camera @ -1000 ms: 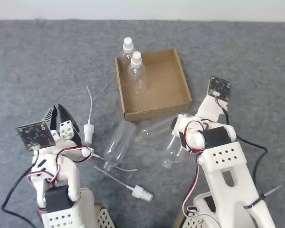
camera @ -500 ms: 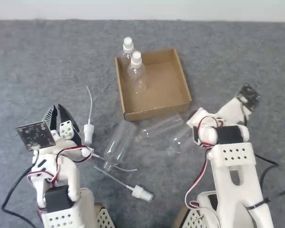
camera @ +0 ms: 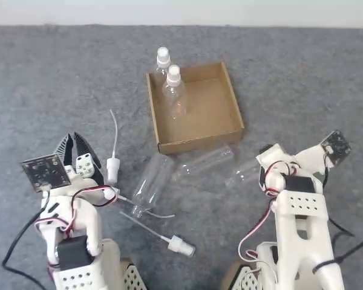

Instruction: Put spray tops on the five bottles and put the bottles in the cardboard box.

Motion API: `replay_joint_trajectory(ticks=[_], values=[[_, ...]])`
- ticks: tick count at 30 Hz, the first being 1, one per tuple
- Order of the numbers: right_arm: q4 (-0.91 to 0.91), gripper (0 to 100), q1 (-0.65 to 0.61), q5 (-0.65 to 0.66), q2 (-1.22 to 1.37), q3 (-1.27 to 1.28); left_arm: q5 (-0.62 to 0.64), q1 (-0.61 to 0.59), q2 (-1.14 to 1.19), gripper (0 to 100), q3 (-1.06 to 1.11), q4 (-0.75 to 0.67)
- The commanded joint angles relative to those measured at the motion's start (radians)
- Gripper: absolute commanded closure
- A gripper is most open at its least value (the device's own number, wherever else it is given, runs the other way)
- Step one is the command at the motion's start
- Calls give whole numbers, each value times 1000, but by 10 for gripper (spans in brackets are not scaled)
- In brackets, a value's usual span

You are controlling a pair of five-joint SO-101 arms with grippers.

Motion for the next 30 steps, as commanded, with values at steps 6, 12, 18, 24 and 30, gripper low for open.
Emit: replay_joint_trajectory(ticks=[6,12,18,24,30], values=[[33,855,4,-2,-45,-15,5,-6,-8,956,-12,-35],[51,845,-1,-2,-54,-15,5,-6,-8,956,-12,-35],[134,844,-1,-6,-56,-107,5,-6,-8,956,-12,-35],[326,840,-48,-3,-56,-261,5,-6,-8,956,-12,-35],[366,833,-82,-2,-44,-292,5,-8,-8,956,-12,-35]])
